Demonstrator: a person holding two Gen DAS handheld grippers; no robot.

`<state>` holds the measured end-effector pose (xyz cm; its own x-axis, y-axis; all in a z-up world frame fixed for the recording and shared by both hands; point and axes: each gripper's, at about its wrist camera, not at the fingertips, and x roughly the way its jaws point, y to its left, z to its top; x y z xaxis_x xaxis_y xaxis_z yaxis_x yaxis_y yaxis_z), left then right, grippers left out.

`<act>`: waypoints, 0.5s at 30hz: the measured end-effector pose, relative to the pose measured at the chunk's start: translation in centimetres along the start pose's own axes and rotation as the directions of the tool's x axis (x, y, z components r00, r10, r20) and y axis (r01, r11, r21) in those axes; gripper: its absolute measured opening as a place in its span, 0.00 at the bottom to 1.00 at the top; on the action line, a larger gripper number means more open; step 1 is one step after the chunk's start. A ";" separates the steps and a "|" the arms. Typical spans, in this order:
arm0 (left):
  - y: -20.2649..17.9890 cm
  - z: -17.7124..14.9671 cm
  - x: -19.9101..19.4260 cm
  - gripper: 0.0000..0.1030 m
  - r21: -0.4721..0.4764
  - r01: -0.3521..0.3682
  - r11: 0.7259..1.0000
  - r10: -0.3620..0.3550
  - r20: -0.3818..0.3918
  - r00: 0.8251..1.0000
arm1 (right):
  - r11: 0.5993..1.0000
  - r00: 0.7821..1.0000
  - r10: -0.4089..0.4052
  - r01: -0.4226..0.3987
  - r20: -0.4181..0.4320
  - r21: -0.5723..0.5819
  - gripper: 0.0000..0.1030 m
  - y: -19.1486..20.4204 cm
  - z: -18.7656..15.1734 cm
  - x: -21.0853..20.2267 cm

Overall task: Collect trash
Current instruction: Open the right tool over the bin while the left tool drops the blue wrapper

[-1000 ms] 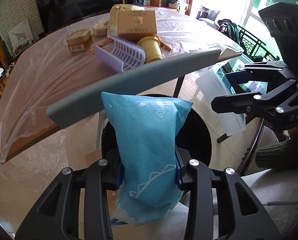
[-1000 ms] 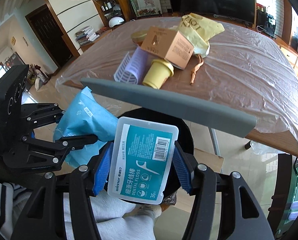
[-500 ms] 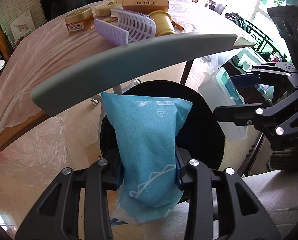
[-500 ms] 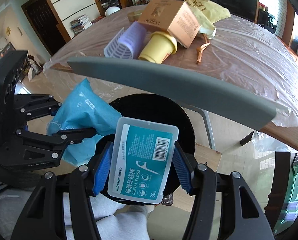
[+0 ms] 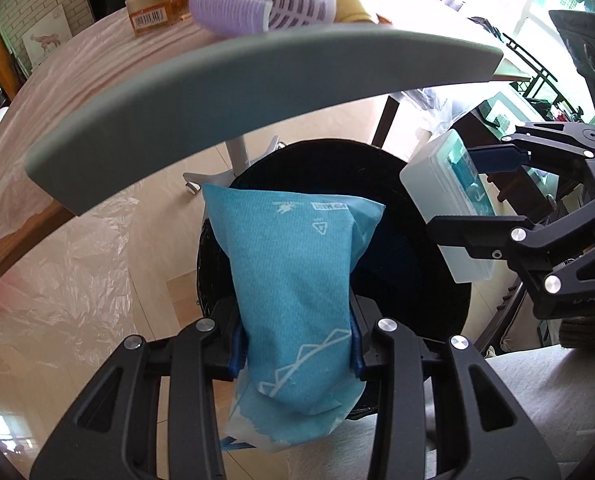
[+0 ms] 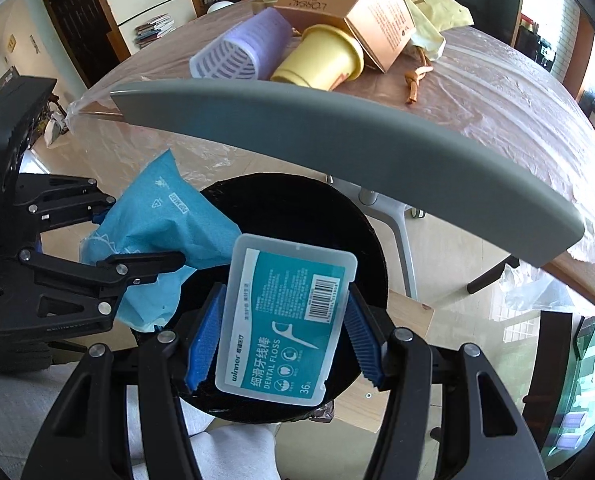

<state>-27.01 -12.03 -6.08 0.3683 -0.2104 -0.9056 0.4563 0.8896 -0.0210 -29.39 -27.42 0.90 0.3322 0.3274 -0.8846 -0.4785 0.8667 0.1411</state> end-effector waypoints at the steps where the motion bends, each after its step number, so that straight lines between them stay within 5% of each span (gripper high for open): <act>1: 0.1 0.0 0.2 0.38 -0.002 -0.001 1.000 0.001 -0.004 1.000 | 1.000 1.000 0.001 -0.001 0.000 0.006 0.55 0.0 0.0 0.1; 15: 0.5 -0.1 1.6 0.38 0.006 -0.010 1.000 0.010 -0.035 0.999 | 0.999 1.000 0.002 -0.001 -0.024 0.043 0.55 -0.7 0.1 1.6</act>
<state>-26.24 -11.95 -7.61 0.3445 -0.1875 -0.9199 0.4572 0.8893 -0.0100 -28.43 -27.49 -0.60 0.3115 0.3196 -0.8949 -0.4429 0.8820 0.1609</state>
